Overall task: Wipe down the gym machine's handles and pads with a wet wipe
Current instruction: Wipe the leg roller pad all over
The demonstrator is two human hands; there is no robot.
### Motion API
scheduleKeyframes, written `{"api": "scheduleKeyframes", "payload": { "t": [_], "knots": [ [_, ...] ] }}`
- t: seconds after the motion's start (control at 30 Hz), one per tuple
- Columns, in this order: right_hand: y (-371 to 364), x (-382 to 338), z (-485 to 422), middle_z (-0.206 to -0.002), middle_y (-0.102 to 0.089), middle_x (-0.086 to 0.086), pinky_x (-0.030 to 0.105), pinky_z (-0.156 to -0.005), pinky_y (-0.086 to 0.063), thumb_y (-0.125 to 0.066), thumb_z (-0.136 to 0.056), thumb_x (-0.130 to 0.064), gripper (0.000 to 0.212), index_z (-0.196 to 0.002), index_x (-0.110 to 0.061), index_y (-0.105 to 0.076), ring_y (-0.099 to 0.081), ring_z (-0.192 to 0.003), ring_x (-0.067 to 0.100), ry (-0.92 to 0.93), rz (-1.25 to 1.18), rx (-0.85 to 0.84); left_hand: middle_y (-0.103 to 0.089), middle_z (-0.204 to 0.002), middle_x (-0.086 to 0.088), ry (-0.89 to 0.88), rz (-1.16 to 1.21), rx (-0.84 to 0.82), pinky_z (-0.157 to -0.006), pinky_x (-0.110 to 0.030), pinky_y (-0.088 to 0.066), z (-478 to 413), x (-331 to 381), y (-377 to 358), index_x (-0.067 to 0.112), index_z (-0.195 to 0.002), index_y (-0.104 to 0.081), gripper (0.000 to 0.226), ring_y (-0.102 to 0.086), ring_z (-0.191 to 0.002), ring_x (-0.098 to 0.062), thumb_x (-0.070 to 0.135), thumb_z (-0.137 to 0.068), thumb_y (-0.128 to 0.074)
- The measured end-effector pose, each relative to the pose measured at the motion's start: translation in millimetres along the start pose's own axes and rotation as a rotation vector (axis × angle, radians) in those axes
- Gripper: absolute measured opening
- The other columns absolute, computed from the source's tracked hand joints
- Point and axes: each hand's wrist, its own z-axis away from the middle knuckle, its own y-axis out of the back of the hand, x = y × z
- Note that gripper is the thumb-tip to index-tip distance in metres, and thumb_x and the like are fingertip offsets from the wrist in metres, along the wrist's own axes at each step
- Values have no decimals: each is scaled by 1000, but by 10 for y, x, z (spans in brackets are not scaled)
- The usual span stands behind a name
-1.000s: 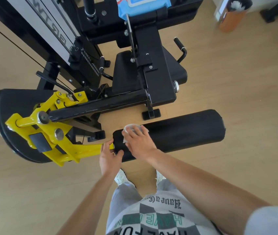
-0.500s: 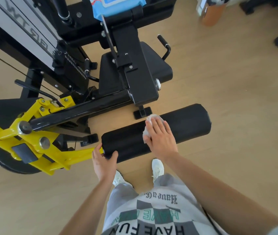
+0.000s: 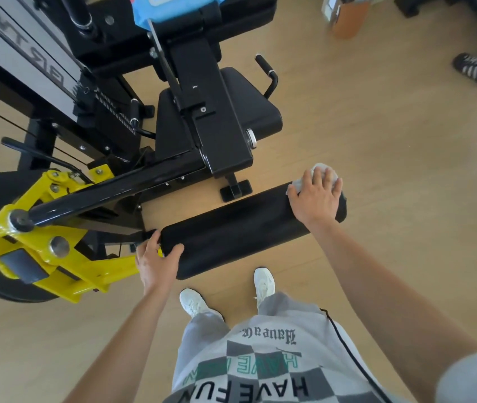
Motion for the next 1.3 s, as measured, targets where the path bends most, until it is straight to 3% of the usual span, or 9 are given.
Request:
{"api": "scheduleKeyframes", "payload": {
  "t": [0.1,0.27,0.4,0.63,0.8,1.03,1.13,1.2,1.3],
  "knots": [
    [9,-60,9,-169,-18,12,54,-125,4,-16,-105,-54,68,-160,-14,-24,-4,-158,33,80,26,-23,-40,-158,-5,1,-54,-81,-114,-46,-36,-168,80,-13,19,-156,-39,87,-31,-145,-29,51,-84,-77],
    [-116,-273,255,-169,-19,10,51,-125,4,-14,-107,-49,62,-160,-18,-23,-5,-158,30,233,22,-11,-48,-154,-6,8,-68,-123,-111,-52,-45,-150,75,-93,21,-157,-36,93,-41,-142,-29,60,-82,-75],
    [-244,-525,519,-164,-31,7,54,-126,-7,-25,-107,-41,55,-157,-17,-29,-16,-156,31,429,-4,13,-48,-149,-6,-21,-49,-42,-110,-50,-46,33,48,-38,22,-156,-40,90,-42,-139,-28,50,-81,-82],
    [-429,-1103,909,-162,-33,7,55,-125,-13,-45,-102,-41,62,-157,-18,-29,-24,-153,32,739,-4,-41,-59,-141,0,-37,11,-5,-103,-48,-49,264,-152,4,26,-151,-46,80,-52,-126,-26,32,-81,-84],
    [-480,-1094,914,-162,-35,6,53,-125,-17,-47,-102,-40,60,-156,-19,-32,-20,-154,29,928,7,-43,-59,-125,8,-35,82,-9,-95,-33,-44,471,-218,47,30,-148,-49,72,-54,-116,-19,17,-84,-79],
    [-286,-451,503,-155,-39,10,51,-124,-19,-31,-105,-45,55,-153,-19,-29,-28,-148,32,609,-8,100,-64,-111,5,7,139,-29,-85,-29,-42,570,-323,85,35,-143,-54,64,-58,-104,-13,14,-86,-75],
    [-271,-457,455,-154,-42,10,51,-124,-18,-31,-104,-47,63,-158,-16,-19,-32,-147,32,490,-30,111,-66,-102,4,36,173,-27,-79,-25,-45,593,-348,83,37,-139,-56,60,-60,-98,-14,13,-86,-73],
    [-291,-598,495,-153,-45,10,52,-124,-15,-37,-104,-45,66,-159,-17,-15,-32,-148,33,466,-66,93,-67,-98,3,46,192,-27,-75,-18,-43,583,-343,87,37,-136,-58,58,-62,-95,-14,12,-86,-73],
    [-330,-864,614,-153,-45,7,53,-124,-15,-43,-102,-39,59,-155,-16,-29,-31,-148,30,566,-62,23,-69,-97,2,72,228,-45,-73,-19,-45,565,-364,88,36,-129,-60,55,-65,-88,-8,9,-83,-73]
  ]
}}
